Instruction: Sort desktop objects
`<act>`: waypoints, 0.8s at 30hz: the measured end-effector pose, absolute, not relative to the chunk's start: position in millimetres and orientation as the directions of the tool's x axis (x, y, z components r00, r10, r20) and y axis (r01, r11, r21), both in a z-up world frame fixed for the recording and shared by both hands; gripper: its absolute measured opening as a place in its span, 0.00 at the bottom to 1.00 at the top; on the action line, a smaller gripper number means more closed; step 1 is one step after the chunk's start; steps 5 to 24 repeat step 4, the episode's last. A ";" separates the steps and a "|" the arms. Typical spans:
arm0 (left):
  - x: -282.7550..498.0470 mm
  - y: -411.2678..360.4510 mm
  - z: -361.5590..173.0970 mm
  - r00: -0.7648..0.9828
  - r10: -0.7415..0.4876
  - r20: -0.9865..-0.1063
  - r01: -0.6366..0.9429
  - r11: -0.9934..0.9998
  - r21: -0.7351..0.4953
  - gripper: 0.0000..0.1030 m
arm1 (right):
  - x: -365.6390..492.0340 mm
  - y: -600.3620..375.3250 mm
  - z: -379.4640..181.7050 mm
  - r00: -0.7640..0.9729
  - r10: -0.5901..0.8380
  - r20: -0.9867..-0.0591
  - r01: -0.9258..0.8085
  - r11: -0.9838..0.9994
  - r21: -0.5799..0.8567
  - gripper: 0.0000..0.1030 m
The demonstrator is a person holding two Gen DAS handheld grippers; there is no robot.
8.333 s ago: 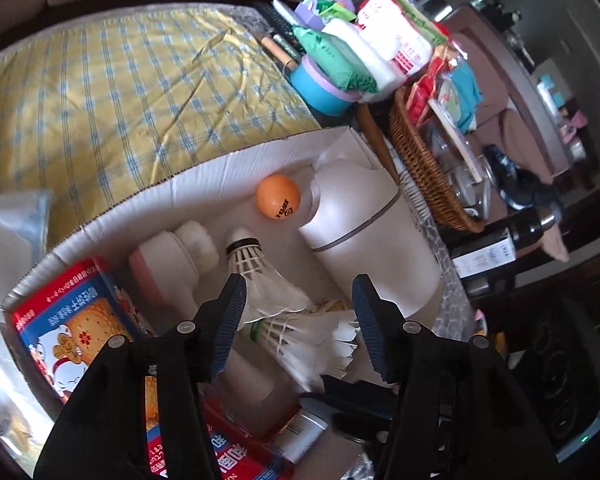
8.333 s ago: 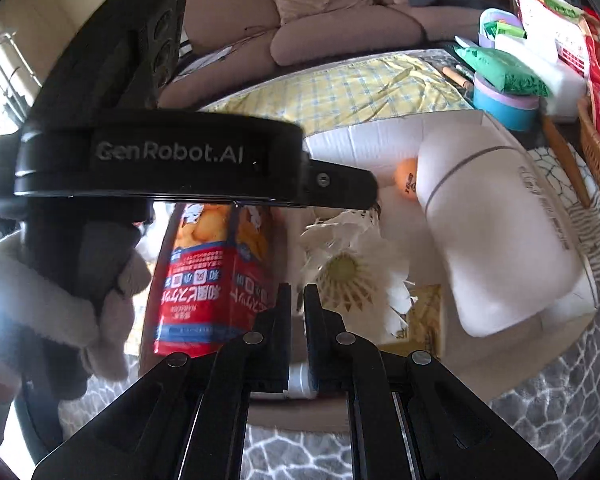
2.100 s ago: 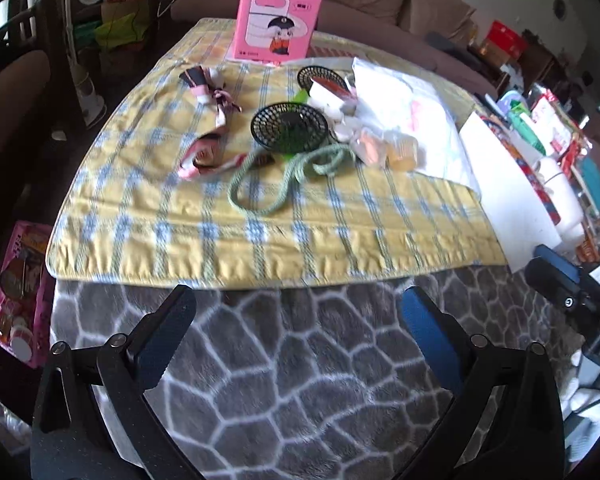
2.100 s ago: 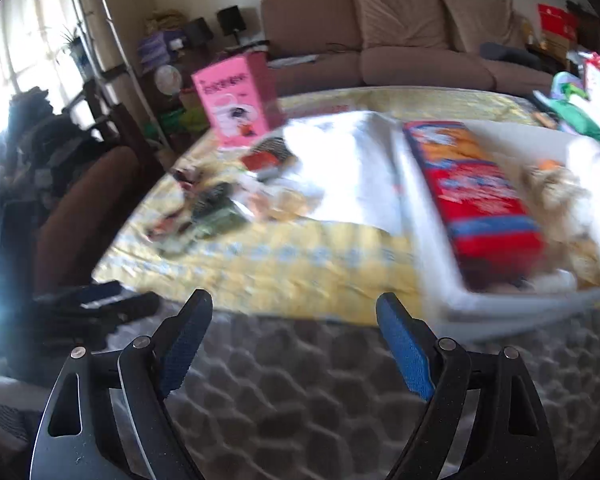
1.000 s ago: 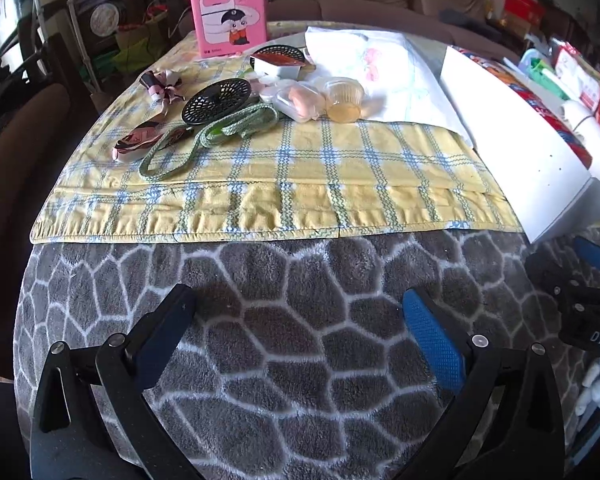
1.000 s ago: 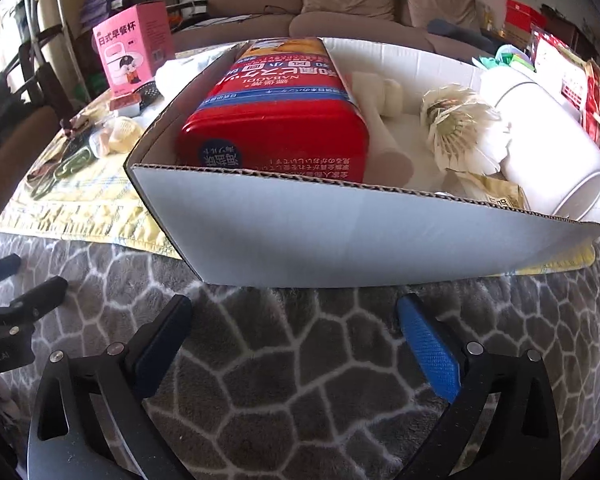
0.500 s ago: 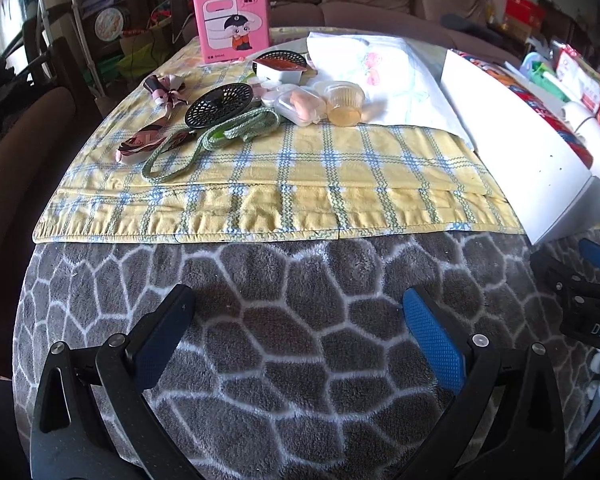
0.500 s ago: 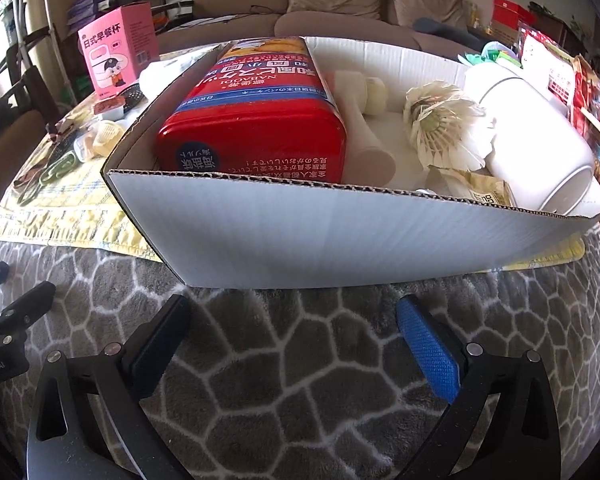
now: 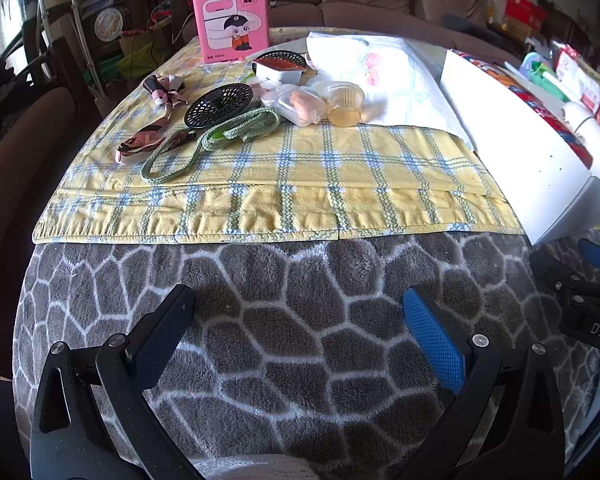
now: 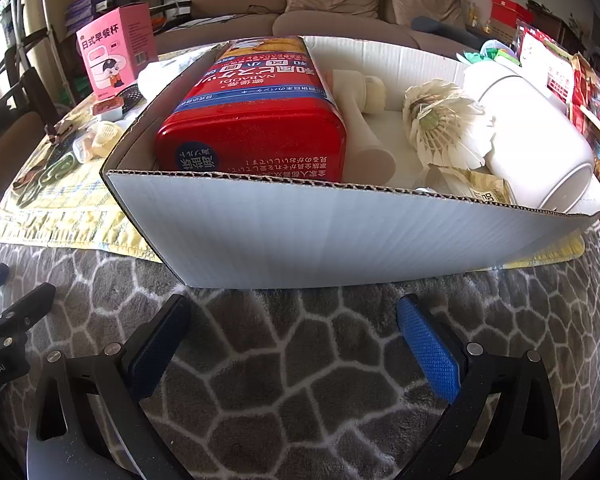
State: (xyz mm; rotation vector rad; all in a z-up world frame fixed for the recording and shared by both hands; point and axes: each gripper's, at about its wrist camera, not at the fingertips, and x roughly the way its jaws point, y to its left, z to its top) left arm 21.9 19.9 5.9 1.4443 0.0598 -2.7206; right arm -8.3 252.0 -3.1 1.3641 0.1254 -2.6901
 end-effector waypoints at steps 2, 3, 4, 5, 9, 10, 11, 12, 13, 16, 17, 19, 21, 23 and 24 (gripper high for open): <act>21.9 20.0 5.9 -0.559 -0.036 -0.828 0.072 -0.997 -0.005 1.00 | -8.3 252.0 -3.1 -0.586 -0.072 -0.807 0.147 -0.989 -0.018 1.00; 21.9 19.8 5.9 -0.559 -0.036 -0.829 0.072 -0.997 -0.006 1.00 | -8.2 251.9 -3.0 -0.586 -0.072 -0.807 0.147 -0.989 -0.018 1.00; 22.0 20.0 6.1 -0.559 -0.035 -0.829 0.072 -0.997 -0.006 1.00 | -8.3 252.1 -3.1 -0.586 -0.072 -0.807 0.147 -0.989 -0.018 1.00; 22.0 20.0 6.1 -0.559 -0.035 -0.829 0.072 -0.997 -0.006 1.00 | -8.3 252.1 -3.1 -0.586 -0.072 -0.807 0.147 -0.989 -0.018 1.00; 22.0 20.0 6.1 -0.559 -0.035 -0.829 0.072 -0.997 -0.006 1.00 | -8.3 252.1 -3.1 -0.586 -0.072 -0.807 0.147 -0.989 -0.018 1.00; 22.0 20.0 6.1 -0.559 -0.035 -0.829 0.072 -0.997 -0.006 1.00 | -8.3 252.1 -3.1 -0.586 -0.072 -0.807 0.147 -0.989 -0.018 1.00; 22.0 20.0 6.1 -0.559 -0.035 -0.829 0.072 -0.997 -0.006 1.00 | -8.3 252.1 -3.1 -0.586 -0.072 -0.807 0.147 -0.989 -0.018 1.00; 22.0 20.0 6.1 -0.559 -0.035 -0.829 0.072 -0.997 -0.006 1.00 | -8.3 252.1 -3.1 -0.586 -0.072 -0.807 0.147 -0.989 -0.018 1.00; 22.0 20.0 6.1 -0.559 -0.035 -0.829 0.072 -0.997 -0.006 1.00 | -8.3 252.1 -3.1 -0.586 -0.072 -0.807 0.147 -0.989 -0.018 1.00; 22.0 20.0 6.1 -0.559 -0.035 -0.829 0.072 -0.997 -0.006 1.00 | -8.3 252.1 -3.1 -0.586 -0.072 -0.807 0.147 -0.989 -0.018 1.00; 22.0 20.0 6.1 -0.559 -0.035 -0.829 0.072 -0.997 -0.006 1.00 | -8.3 252.1 -3.1 -0.586 -0.072 -0.807 0.147 -0.989 -0.018 1.00; 22.0 20.0 6.1 -0.559 -0.035 -0.829 0.072 -0.997 -0.006 1.00 | -8.3 252.1 -3.1 -0.586 -0.072 -0.807 0.147 -0.989 -0.018 1.00; 22.0 20.0 6.1 -0.559 -0.035 -0.829 0.072 -0.997 -0.006 1.00 | -8.3 252.1 -3.1 -0.586 -0.072 -0.807 0.147 -0.989 -0.018 1.00; 22.0 20.0 6.1 -0.559 -0.035 -0.829 0.072 -0.997 -0.006 1.00 | -8.3 252.1 -3.1 -0.586 -0.072 -0.807 0.147 -0.989 -0.018 1.00; 22.0 20.0 6.1 -0.559 -0.035 -0.829 0.072 -0.997 -0.006 1.00 | -8.3 252.1 -3.1 -0.586 -0.072 -0.807 0.147 -0.989 -0.018 1.00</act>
